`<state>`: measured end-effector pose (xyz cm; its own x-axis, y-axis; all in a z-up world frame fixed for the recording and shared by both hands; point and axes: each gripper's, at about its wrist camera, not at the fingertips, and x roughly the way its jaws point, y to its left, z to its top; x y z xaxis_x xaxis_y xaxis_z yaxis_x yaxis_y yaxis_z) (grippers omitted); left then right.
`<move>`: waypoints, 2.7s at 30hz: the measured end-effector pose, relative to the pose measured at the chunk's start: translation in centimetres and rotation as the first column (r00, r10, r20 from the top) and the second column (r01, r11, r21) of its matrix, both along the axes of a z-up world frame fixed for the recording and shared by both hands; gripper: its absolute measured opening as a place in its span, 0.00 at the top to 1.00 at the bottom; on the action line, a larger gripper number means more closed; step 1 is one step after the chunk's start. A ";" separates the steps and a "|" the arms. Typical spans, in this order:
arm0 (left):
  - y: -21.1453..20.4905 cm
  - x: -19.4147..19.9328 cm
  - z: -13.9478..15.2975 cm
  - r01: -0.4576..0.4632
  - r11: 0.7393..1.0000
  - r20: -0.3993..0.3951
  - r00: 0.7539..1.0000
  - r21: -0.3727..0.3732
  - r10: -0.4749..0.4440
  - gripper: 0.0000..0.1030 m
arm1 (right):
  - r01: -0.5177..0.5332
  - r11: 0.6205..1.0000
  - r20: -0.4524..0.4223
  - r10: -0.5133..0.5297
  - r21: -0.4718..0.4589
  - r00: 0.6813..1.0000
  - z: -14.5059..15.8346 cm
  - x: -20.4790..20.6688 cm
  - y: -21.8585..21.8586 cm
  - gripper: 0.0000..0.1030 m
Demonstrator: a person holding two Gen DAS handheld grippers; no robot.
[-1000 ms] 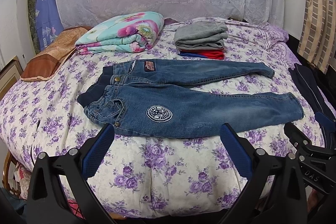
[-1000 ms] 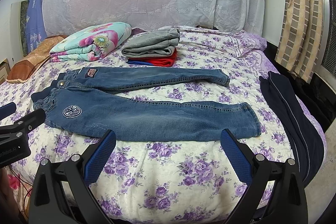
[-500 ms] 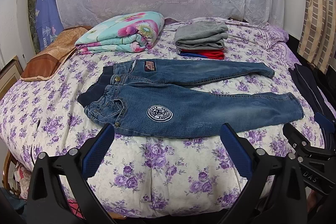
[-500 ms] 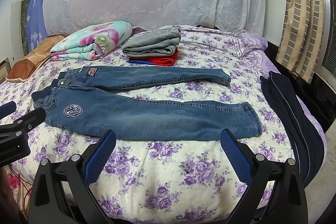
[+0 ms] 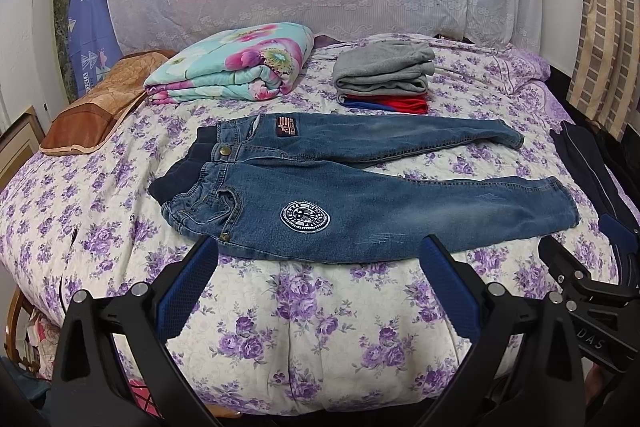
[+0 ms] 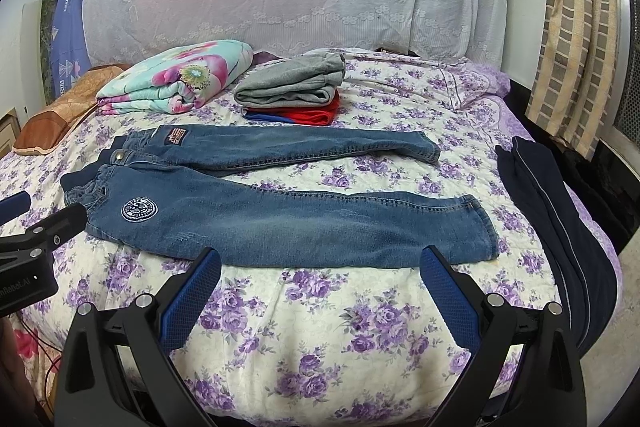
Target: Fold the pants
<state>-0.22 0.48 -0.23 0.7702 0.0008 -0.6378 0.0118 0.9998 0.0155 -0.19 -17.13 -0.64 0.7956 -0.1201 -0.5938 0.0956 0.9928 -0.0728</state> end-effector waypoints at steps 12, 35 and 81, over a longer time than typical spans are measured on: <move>0.0 0.1 0.3 0.000 1.000 0.005 1.000 0.001 0.000 0.05 | -0.008 1.000 -0.005 0.008 -0.006 1.000 0.1 0.3 -0.2 0.03; 14.3 10.8 -9.8 -0.348 0.870 -0.388 0.899 -0.348 0.204 0.05 | -0.015 1.000 -0.080 0.017 0.023 0.997 -3.8 2.1 -1.6 0.03; 19.7 11.7 -11.2 -0.367 0.830 -0.388 0.900 -0.420 0.201 0.75 | 0.304 0.711 -0.291 -0.145 0.634 0.946 -12.1 7.7 -26.3 0.67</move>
<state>11.51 20.13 -11.43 0.5412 -0.1758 -0.8223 -0.3522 0.8406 -0.4115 7.50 -43.39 -12.76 0.6473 0.2081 -0.7333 0.3841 0.7420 0.5495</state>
